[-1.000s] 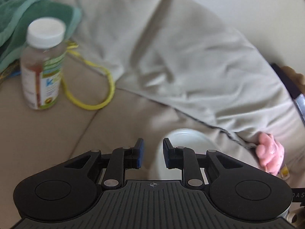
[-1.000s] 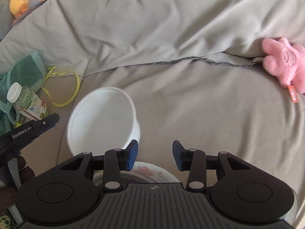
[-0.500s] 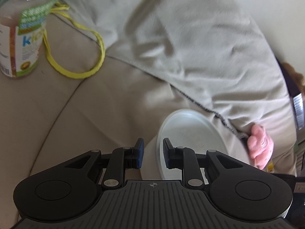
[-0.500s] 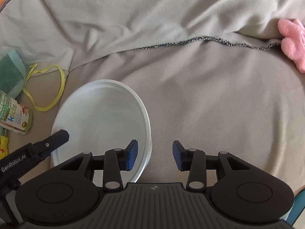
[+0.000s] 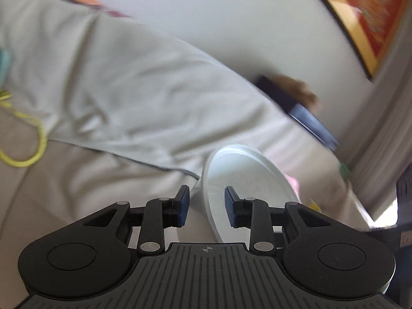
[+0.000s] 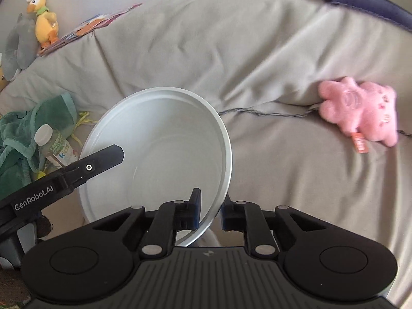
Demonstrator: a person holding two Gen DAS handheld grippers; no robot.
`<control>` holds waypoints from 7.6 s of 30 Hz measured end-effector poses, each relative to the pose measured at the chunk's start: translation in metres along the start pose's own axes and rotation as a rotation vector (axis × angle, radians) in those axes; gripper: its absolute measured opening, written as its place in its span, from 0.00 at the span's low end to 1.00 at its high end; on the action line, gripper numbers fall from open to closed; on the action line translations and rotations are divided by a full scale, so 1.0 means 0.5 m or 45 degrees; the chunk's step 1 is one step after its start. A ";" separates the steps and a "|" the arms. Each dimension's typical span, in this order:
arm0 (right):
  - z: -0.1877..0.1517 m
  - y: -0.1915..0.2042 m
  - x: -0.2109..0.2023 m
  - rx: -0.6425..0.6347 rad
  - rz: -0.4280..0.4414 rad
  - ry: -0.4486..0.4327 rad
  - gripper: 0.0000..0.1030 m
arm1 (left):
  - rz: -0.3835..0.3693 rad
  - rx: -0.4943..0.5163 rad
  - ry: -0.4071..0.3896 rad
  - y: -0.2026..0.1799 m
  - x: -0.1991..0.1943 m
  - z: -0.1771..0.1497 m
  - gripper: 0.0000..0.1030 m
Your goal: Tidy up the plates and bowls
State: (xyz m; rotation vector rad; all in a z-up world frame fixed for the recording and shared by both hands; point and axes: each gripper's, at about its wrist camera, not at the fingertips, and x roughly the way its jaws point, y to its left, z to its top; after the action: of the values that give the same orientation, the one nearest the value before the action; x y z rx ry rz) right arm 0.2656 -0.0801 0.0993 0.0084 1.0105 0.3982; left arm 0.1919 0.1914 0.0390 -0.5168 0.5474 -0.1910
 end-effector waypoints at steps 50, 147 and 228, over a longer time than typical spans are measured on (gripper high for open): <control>-0.310 -0.280 -0.092 0.262 -0.148 -0.441 0.46 | 0.119 0.181 0.323 -0.233 0.035 -0.258 0.31; -0.326 -0.305 -0.040 0.356 -0.108 -0.484 0.63 | -0.025 0.356 0.288 -0.280 0.066 -0.231 0.39; -0.366 -0.431 0.181 0.629 0.444 -0.240 0.40 | 0.562 0.554 1.066 -0.354 0.333 -0.309 0.56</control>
State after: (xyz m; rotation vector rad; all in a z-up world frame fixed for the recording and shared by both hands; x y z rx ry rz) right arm 0.2260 -0.2826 -0.1142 0.6630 0.8993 0.4456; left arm 0.2415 -0.0755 -0.0567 0.1458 1.3795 -0.0912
